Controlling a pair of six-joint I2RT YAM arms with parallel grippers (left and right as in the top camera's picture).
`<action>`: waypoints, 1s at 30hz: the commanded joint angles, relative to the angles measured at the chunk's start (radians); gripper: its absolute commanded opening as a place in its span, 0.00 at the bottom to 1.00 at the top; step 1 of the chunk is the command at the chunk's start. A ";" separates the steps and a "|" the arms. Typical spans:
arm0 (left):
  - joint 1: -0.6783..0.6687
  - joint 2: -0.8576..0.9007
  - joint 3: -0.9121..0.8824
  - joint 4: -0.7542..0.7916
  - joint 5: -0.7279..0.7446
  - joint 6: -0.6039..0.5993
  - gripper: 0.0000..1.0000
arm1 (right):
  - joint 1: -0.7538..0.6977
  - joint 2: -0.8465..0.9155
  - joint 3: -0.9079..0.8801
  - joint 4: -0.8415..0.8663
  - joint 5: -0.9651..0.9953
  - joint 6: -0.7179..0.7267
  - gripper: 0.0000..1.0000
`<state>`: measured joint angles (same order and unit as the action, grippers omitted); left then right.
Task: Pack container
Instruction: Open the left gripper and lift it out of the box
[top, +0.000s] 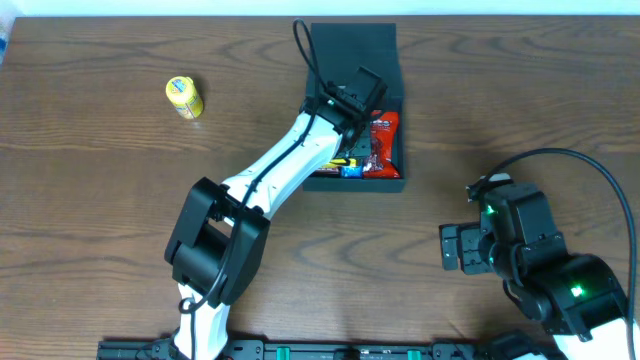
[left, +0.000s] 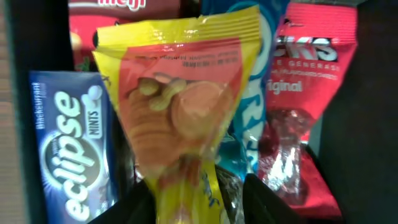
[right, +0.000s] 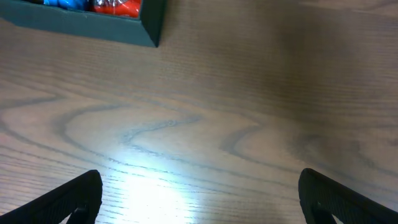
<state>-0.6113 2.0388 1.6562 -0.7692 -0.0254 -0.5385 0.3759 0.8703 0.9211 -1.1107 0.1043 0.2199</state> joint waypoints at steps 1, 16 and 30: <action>0.002 0.008 0.080 -0.034 0.008 0.036 0.44 | -0.006 -0.002 0.002 -0.001 -0.001 0.011 0.99; 0.021 0.006 0.380 -0.367 -0.178 0.139 0.95 | -0.006 -0.002 0.002 -0.001 0.000 0.011 0.99; 0.215 -0.184 0.468 -0.616 -0.255 0.137 0.95 | -0.006 -0.002 0.002 -0.001 -0.001 0.011 0.99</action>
<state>-0.4141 1.9553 2.1105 -1.3762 -0.2180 -0.4171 0.3759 0.8703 0.9211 -1.1103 0.1043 0.2199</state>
